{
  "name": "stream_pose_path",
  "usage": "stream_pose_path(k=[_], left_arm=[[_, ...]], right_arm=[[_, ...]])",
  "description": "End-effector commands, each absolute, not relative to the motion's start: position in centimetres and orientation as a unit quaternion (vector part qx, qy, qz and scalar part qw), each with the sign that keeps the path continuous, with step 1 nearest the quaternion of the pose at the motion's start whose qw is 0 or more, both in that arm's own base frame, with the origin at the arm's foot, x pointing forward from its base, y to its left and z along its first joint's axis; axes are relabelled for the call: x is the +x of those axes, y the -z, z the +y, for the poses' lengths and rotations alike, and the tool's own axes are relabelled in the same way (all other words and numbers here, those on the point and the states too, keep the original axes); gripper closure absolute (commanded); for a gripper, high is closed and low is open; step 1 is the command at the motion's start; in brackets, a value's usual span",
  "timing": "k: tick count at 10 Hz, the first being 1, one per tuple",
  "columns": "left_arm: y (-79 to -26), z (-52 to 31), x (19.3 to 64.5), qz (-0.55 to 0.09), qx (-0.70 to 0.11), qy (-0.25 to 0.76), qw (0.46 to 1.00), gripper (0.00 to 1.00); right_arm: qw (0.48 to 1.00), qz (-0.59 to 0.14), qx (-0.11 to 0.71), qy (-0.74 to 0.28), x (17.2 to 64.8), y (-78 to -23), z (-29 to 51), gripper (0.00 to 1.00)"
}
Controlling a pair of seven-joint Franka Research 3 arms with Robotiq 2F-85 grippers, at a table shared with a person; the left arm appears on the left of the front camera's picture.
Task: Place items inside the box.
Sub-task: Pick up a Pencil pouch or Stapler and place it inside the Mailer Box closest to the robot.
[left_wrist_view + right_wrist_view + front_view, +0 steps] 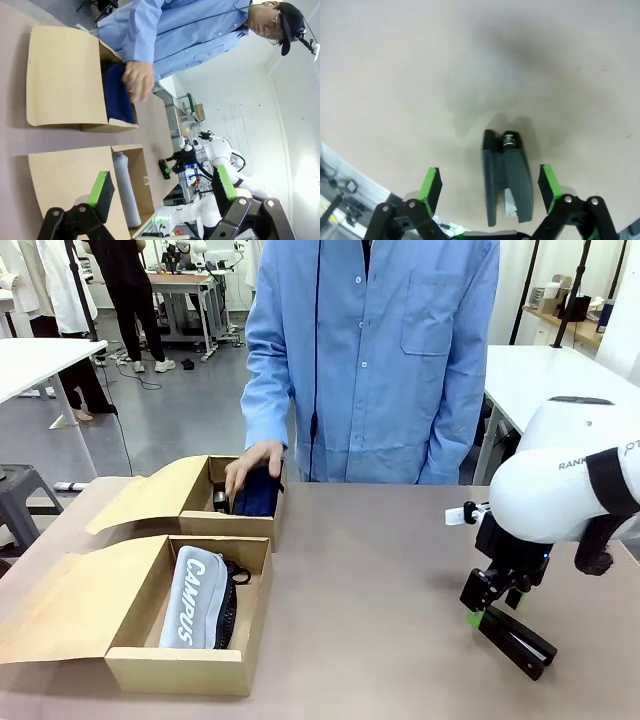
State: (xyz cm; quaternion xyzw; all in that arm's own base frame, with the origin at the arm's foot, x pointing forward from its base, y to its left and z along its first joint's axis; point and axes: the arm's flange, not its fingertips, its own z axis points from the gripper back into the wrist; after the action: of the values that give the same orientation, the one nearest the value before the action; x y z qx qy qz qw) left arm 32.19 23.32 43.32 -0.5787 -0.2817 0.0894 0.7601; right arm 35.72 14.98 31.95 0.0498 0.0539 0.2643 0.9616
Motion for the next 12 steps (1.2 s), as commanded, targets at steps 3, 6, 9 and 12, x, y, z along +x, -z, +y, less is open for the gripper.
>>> stream_pose_path(k=[3, 6, 9, 12], left_arm=[[-43.4, 23.2, 32.1, -0.29, -0.581, -0.081, 0.756, 0.0], [-43.4, 23.2, 32.1, -0.29, -0.581, -0.081, 0.756, 0.0], [-43.4, 23.2, 32.1, -0.29, -0.581, -0.081, 0.756, 0.0], [-43.4, 23.2, 32.1, -0.29, -0.581, -0.081, 0.756, 0.0]], right_arm=[[0.953, 0.048, -0.002, -0.299, 27.0, -29.1, 12.5, 0.0], [0.951, 0.054, -0.035, -0.302, 26.8, -28.8, 12.1, 0.0], [0.939, 0.083, -0.059, -0.329, 26.4, -27.8, 11.9, 0.0], [0.937, 0.093, -0.075, -0.328, 26.5, -27.5, 11.9, 0.0]])
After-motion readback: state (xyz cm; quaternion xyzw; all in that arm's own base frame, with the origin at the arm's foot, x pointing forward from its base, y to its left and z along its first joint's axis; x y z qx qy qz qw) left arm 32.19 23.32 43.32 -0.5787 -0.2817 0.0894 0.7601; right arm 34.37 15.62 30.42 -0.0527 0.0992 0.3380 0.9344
